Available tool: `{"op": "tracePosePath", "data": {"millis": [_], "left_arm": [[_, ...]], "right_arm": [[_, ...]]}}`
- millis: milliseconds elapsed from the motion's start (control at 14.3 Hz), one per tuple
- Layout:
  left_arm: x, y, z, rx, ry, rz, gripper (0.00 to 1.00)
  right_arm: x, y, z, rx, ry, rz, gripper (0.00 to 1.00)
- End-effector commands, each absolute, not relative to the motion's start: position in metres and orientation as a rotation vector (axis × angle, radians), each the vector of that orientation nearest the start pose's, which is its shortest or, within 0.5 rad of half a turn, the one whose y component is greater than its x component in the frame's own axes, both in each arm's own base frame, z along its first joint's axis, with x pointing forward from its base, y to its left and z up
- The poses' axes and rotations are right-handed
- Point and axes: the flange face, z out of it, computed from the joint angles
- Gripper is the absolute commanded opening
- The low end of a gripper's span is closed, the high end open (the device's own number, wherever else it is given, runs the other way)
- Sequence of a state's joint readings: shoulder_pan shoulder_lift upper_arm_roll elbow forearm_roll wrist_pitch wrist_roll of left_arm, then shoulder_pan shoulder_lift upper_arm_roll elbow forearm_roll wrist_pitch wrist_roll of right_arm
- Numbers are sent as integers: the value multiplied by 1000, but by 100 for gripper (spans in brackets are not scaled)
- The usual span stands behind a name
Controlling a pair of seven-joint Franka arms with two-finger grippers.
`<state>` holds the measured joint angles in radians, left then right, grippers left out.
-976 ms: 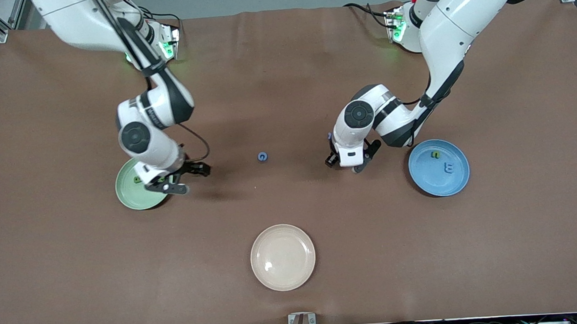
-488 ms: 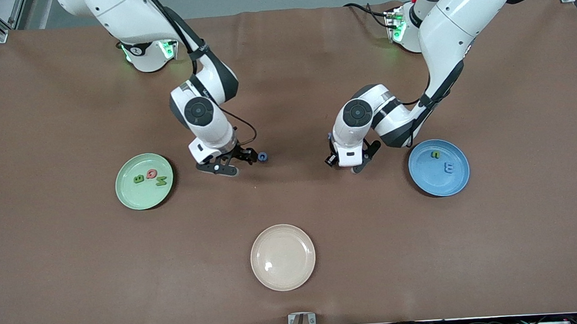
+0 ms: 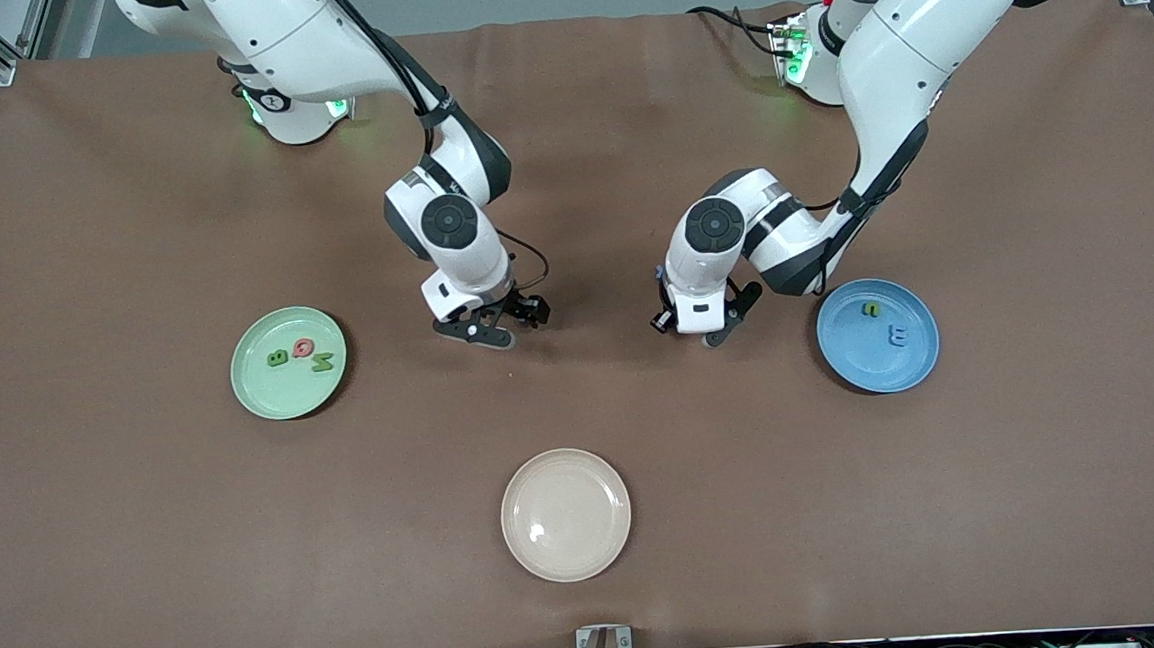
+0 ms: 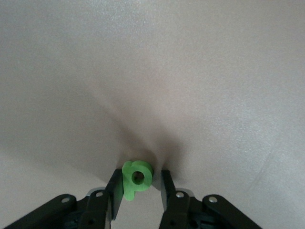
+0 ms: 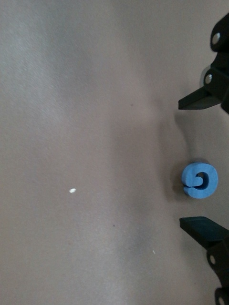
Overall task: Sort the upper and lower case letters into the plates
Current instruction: 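Grasp the blue G with the right gripper while the left gripper grasps the p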
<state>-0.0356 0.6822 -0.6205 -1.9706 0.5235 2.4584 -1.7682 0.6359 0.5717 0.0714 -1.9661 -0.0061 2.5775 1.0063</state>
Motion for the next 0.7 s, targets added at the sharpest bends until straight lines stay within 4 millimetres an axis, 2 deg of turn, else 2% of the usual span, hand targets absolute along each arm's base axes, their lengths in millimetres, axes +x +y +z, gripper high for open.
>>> {"op": "tracePosePath", "data": {"millis": [0, 139, 348, 488, 627], "left_arm": [[484, -356, 165, -2887, -1189, 47, 23], [485, -355, 167, -2879, -1160, 25, 12], [487, -352, 172, -2862, -1084, -40, 2], [490, -350, 184, -2860, -1042, -70, 1], [493, -339, 200, -2838, -920, -90, 1]], "right_arm": [[472, 407, 174, -3098, 492, -79, 94], [468, 410, 174, -3110, 490, -95, 91], [465, 413, 174, -3108, 500, -96, 86], [461, 418, 174, -3105, 512, -93, 83], [459, 421, 175, -3101, 506, -99, 79]]}}
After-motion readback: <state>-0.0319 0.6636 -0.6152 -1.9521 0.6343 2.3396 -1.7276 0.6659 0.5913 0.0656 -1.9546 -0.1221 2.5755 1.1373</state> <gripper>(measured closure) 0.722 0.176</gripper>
